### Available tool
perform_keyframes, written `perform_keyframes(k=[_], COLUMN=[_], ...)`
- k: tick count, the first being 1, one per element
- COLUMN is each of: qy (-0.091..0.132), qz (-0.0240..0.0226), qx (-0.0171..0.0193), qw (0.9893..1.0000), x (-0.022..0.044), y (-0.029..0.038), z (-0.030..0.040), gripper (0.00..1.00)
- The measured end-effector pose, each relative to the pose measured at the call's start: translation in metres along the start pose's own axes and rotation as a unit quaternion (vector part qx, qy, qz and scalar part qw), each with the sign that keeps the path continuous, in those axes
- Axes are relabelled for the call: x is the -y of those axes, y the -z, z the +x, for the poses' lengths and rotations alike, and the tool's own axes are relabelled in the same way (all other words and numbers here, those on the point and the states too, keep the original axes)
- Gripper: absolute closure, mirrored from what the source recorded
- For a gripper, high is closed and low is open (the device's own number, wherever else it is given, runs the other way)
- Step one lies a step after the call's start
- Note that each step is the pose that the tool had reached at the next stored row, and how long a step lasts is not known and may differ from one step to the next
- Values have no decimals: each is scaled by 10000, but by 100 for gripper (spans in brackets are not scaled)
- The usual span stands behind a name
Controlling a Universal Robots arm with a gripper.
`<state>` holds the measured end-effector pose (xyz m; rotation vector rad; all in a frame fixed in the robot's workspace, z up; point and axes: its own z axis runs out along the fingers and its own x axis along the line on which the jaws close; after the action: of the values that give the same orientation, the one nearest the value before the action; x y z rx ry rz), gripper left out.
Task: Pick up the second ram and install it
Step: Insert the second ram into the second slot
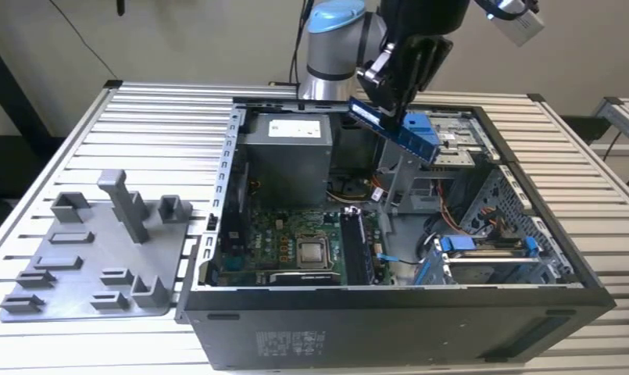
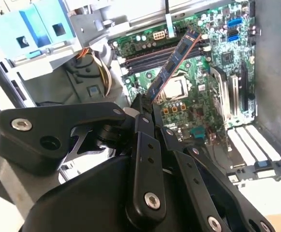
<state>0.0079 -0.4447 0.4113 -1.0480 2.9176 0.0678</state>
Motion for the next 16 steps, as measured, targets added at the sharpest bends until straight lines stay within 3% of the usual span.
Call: perform_keyframes(k=[4,8,12,16], qy=[-289,-593,-881,-1156], qz=[12,25,35,41], qx=[4,8,10,6], qw=[9996,9982,9961,9933], x=[0,-1,0,0], y=[-2,-3,-3,-3], z=[0,1,1,1], gripper=[86,86,86,86])
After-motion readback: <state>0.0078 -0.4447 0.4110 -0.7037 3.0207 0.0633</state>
